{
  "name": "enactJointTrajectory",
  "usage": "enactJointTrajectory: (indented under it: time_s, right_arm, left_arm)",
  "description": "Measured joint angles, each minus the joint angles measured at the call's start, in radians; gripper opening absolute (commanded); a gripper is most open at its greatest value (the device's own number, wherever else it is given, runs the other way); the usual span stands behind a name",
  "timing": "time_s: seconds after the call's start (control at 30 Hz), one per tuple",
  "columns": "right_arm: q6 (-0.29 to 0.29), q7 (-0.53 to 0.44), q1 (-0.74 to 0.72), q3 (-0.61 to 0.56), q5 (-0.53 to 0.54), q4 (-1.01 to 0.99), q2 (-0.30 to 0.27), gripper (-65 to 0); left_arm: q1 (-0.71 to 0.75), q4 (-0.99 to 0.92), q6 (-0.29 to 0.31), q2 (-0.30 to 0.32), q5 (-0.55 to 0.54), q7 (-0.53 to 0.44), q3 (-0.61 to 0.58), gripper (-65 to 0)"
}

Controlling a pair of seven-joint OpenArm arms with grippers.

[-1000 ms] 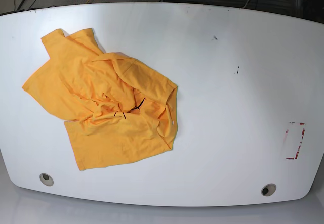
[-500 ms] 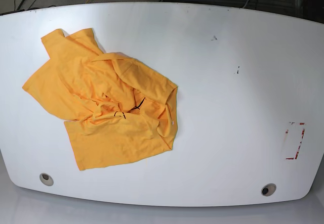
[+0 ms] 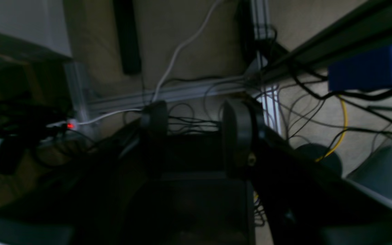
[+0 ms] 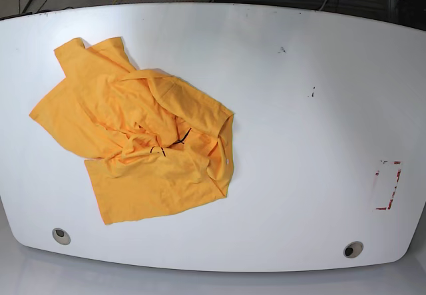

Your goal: Layout the t-shirt on the table in an organized manner, then fold the t-shirt properly

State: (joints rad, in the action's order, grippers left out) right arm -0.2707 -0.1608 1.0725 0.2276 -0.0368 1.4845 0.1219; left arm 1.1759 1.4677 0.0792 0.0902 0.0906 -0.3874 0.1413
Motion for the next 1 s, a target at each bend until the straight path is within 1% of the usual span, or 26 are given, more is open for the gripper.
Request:
enactJointTrajectory:
  time_s: [0.13, 0.3, 0.43, 0.47, 0.5, 0.57, 0.67, 0.77, 0.87, 1.0]
  right_arm:
    - [-0.002, 0.000, 0.064, 0.000, 0.000, 0.098, 0.000, -37.6]
    - [-0.006, 0.005, 0.142, -0.003, 0.002, 0.223, 0.001, -37.6]
    - [-0.004, 0.006, 0.199, -0.007, 0.008, 0.325, 0.003, -37.9]
    - [-0.010, 0.003, 0.211, -0.005, 0.010, 0.352, 0.004, -37.9]
    - [-0.002, 0.008, 0.224, -0.006, 0.008, 0.380, 0.003, -37.9]
    - [-0.003, -0.003, 0.251, -0.004, 0.013, 0.436, 0.003, -37.9]
    - [-0.002, 0.000, 0.277, -0.006, 0.011, 0.499, 0.003, -37.9]
    - [-0.002, 0.000, 0.274, -0.007, 0.011, 0.529, 0.007, -37.6]
    - [-0.002, 0.001, 0.246, -0.006, 0.011, 0.537, 0.008, -37.6]
    - [0.002, 0.007, 0.184, 0.000, 0.010, 0.536, 0.006, -37.6]
  left_arm:
    - [0.058, 0.084, 0.003, 0.000, -0.011, 0.000, 0.000, -39.7]
    - [0.125, 0.187, 0.003, 0.006, -0.104, 0.001, 0.000, -39.7]
    - [0.183, 0.269, 0.009, 0.066, -0.172, 0.005, -0.006, -39.7]
    - [0.194, 0.290, 0.006, 0.090, -0.196, 0.000, -0.004, -39.7]
    - [0.206, 0.307, 0.006, 0.106, -0.229, 0.003, -0.003, -39.7]
    - [0.220, 0.346, 0.000, 0.144, -0.284, -0.002, 0.001, -39.7]
    - [0.221, 0.384, -0.012, 0.177, -0.364, 0.004, 0.010, -39.7]
    - [0.223, 0.428, 0.005, 0.195, -0.399, -0.003, 0.031, -39.7]
    - [0.223, 0.459, 0.002, 0.199, -0.422, 0.001, 0.056, -39.7]
    - [0.222, 0.481, -0.009, 0.201, -0.422, 0.002, 0.082, -39.7]
